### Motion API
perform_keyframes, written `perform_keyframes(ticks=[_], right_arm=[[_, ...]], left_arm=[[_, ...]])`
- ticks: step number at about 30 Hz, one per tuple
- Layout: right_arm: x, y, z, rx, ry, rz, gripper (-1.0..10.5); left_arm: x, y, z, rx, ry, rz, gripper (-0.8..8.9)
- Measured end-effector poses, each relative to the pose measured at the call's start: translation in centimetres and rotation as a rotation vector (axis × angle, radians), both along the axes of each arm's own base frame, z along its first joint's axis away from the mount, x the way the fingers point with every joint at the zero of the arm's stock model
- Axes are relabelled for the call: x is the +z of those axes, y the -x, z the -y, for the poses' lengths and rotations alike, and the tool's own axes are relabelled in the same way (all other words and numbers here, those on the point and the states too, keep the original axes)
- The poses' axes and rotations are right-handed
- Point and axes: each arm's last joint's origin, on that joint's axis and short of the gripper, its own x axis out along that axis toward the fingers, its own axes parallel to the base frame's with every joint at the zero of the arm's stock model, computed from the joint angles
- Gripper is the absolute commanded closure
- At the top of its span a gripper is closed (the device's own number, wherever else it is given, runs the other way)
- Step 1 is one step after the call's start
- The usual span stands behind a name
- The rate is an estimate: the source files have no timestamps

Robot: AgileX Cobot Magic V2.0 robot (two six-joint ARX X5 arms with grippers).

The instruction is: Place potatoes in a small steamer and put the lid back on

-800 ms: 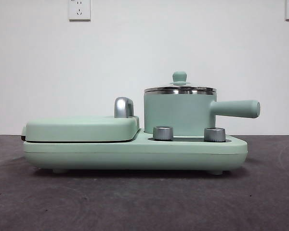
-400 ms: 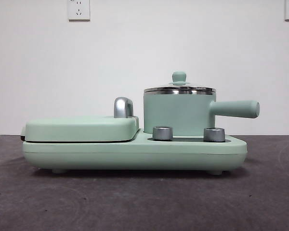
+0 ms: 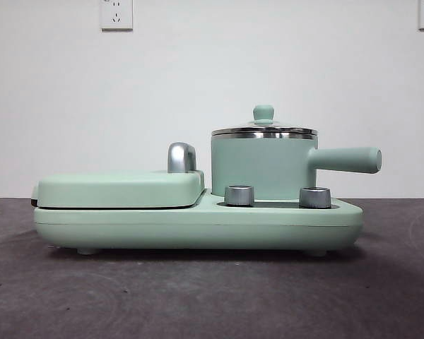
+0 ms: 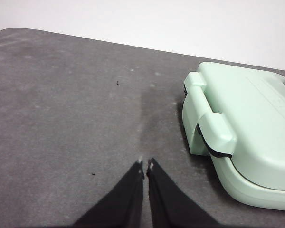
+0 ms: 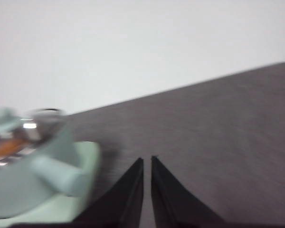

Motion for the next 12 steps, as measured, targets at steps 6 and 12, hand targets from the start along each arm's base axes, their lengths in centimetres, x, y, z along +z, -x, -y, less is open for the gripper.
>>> perform_keyframes(ticks=[6,12], right_arm=[[-1.2,0.3,0.5,-0.056,0.048,0.011,9.2],[-3.0,0.2,0.6,-0.055,0.17,-0.041,9.2]], left_arm=[[0.0,0.0,0.0,0.0,0.0,0.0,7.94],[0.0,0.0,0.0,0.0,0.0,0.0,7.94]])
